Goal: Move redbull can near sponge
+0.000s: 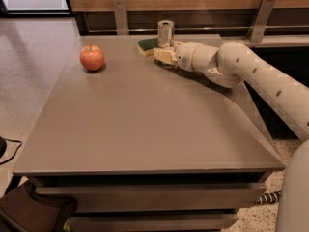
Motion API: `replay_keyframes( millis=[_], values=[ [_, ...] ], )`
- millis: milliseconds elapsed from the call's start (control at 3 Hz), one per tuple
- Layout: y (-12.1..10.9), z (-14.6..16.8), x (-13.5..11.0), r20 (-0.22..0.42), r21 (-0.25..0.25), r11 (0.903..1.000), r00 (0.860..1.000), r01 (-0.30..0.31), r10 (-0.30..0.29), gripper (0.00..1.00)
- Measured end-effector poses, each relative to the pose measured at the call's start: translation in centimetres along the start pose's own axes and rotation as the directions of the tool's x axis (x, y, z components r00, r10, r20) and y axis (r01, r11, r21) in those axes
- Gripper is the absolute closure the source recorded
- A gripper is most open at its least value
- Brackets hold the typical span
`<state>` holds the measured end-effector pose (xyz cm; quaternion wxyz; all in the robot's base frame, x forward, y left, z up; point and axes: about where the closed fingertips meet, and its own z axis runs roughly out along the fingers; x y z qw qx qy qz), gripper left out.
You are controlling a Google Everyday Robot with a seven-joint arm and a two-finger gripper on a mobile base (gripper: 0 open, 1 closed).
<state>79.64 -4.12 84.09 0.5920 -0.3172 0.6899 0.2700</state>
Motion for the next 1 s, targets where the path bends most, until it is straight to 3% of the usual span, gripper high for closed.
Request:
replay_keyframes(
  millis=[667, 1000],
  values=[
    [0.39, 0.42, -0.01, 0.000, -0.008, 1.0000, 1.000, -0.001, 0.001, 0.08],
    [0.56, 0.61, -0.01, 0.001, -0.011, 0.9999, 1.000, -0.001, 0.001, 0.00]
  ],
)
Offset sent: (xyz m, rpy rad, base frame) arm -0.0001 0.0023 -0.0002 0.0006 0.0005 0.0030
